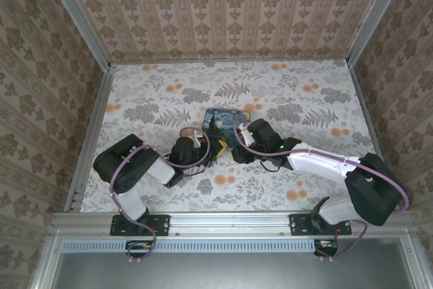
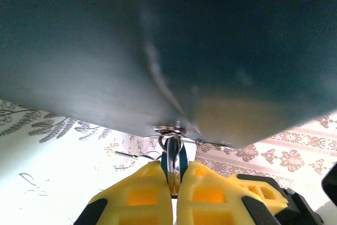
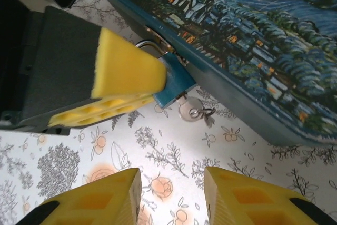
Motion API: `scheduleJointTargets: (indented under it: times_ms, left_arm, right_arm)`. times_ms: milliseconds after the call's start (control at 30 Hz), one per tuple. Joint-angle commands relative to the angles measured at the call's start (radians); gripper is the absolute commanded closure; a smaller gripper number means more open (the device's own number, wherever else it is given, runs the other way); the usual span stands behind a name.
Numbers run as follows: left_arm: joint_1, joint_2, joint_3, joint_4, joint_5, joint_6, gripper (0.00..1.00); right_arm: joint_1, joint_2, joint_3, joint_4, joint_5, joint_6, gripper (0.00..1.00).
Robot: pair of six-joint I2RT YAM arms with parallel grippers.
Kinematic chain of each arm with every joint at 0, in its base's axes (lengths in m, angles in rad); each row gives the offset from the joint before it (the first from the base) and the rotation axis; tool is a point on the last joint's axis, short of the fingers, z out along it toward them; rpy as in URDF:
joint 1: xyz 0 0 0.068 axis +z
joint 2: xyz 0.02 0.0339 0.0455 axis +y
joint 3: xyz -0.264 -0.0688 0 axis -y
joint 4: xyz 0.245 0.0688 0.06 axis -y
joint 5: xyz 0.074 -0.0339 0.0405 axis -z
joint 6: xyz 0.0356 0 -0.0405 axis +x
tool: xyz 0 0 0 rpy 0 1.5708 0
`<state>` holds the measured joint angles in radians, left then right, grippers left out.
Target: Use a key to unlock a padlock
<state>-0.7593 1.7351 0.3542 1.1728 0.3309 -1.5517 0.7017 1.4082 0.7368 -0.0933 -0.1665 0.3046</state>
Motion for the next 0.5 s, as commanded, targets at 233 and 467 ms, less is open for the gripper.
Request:
scheduleJointTargets:
  times_ms: [233, 467]
  left_arm:
    - [-0.008, -0.083, 0.025, -0.074, 0.026, 0.013, 1.0]
    - [-0.009, -0.085, 0.029, -0.077, 0.028, 0.017, 1.0]
  right_arm:
    - [0.054, 0.074, 0.097, -0.073, 0.165, -0.104, 0.56]
    - [0.109, 0.117, 0.145, -0.11, 0.265, -0.194, 0.56]
